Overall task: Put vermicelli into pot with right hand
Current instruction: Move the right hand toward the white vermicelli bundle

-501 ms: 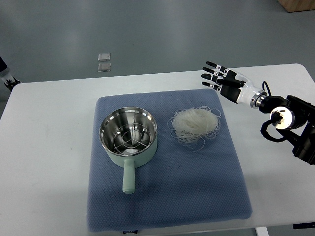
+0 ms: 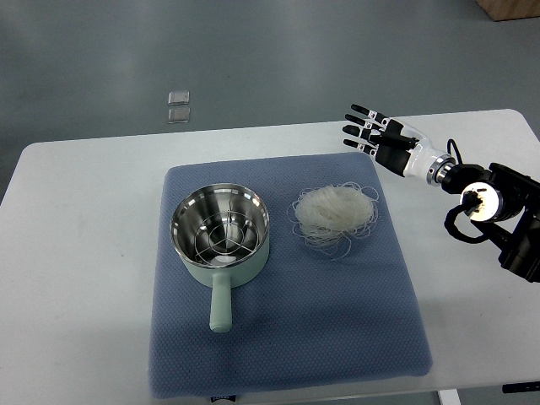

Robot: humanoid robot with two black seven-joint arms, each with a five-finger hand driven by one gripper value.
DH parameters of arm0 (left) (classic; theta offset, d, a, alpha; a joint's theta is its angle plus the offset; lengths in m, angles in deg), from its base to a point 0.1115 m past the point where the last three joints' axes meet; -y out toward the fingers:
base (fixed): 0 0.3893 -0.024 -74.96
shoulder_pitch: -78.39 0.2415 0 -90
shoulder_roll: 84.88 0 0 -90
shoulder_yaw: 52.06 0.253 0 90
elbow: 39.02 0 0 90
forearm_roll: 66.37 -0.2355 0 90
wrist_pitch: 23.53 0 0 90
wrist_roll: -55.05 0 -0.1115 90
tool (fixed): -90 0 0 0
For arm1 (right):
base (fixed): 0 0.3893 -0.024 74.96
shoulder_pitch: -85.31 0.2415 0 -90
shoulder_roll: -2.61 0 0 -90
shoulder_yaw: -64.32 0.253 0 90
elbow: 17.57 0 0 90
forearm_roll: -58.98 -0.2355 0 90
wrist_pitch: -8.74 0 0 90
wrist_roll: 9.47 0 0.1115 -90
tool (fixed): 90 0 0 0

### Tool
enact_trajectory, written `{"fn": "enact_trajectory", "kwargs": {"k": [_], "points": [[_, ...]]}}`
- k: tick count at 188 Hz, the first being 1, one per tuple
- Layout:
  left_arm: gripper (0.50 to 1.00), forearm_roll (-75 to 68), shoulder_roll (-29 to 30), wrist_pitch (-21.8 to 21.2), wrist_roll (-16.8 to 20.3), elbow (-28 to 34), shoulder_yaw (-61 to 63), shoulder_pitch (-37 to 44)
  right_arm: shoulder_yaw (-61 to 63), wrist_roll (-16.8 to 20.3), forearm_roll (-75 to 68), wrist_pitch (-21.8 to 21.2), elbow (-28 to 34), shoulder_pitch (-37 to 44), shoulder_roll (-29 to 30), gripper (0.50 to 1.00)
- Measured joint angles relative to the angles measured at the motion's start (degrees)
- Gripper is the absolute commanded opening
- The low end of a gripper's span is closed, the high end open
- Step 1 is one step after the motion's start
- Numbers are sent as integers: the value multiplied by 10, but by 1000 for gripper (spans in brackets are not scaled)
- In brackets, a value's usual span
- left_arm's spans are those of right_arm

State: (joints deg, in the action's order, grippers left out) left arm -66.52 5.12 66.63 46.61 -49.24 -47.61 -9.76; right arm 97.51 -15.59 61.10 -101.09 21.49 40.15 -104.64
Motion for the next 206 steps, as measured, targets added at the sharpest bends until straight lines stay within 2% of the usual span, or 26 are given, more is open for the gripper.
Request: {"fn": "enact_trajectory", "kwargs": {"k": [66, 167, 206], "points": [[1000, 0, 0, -4, 0, 0, 0, 0, 0, -1, 9, -4, 0, 11, 0, 928], [1000, 0, 0, -4, 0, 0, 0, 0, -2, -13, 200, -11, 8, 29, -25, 928], [1000, 0, 0, -4, 0, 0, 1, 0, -2, -26, 262, -17, 60, 10, -47, 928]]}}
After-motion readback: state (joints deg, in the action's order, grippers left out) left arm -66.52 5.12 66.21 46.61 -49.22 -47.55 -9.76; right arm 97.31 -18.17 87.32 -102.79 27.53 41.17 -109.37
